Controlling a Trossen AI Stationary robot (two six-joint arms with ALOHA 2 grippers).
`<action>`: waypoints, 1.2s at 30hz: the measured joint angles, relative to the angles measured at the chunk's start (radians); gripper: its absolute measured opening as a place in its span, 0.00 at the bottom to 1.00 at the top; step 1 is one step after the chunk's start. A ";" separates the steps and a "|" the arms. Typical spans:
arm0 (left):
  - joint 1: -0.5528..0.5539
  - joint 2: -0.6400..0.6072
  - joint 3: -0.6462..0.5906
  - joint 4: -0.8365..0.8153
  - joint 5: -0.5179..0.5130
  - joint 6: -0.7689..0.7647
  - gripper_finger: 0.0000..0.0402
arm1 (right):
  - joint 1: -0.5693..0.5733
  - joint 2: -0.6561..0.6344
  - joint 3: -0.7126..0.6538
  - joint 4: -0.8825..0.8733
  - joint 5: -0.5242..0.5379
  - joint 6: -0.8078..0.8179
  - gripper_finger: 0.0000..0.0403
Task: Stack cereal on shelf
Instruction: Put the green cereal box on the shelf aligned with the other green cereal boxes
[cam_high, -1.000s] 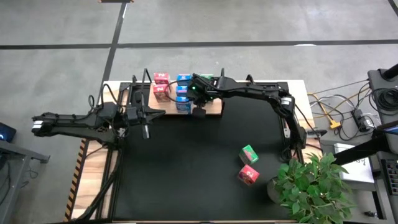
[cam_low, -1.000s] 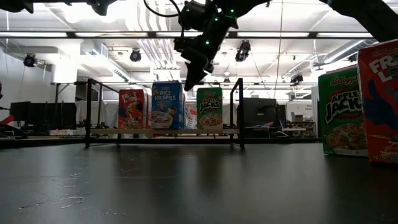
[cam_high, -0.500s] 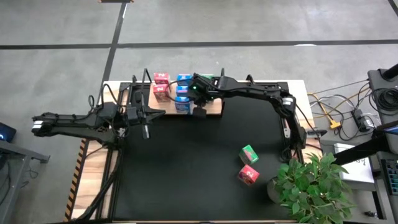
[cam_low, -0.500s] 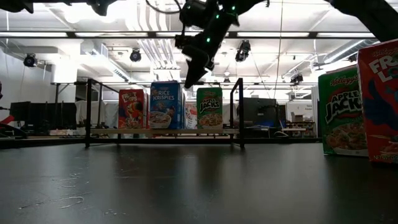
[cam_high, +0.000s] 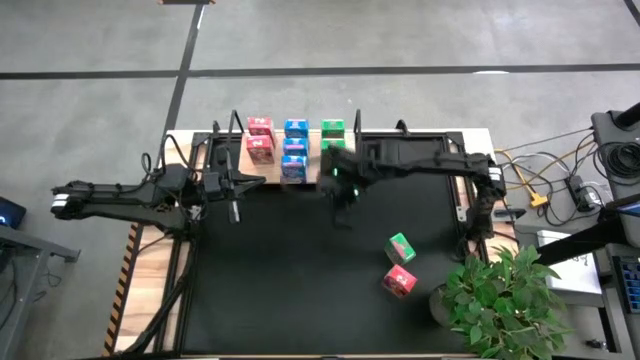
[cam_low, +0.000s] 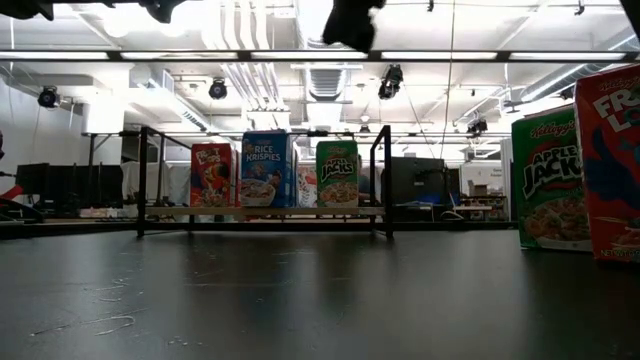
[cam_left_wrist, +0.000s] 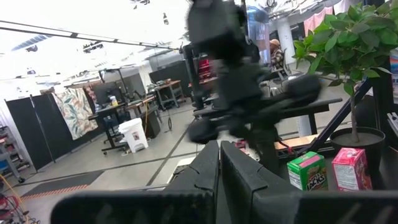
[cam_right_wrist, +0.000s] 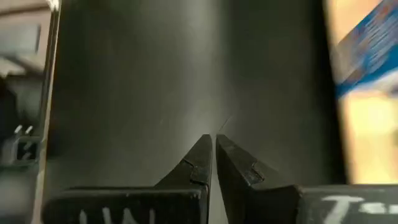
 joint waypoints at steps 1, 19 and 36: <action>0.000 0.000 0.000 0.000 0.000 -0.001 0.00 | 0.026 -0.003 0.000 -0.032 0.014 0.032 0.03; 0.000 0.002 0.001 -0.007 0.000 -0.026 0.00 | 0.215 -0.044 -0.156 -0.480 0.155 0.825 0.06; 0.000 0.004 0.001 -0.008 0.000 -0.026 0.00 | 0.249 -0.058 -0.356 -0.480 0.121 0.980 0.72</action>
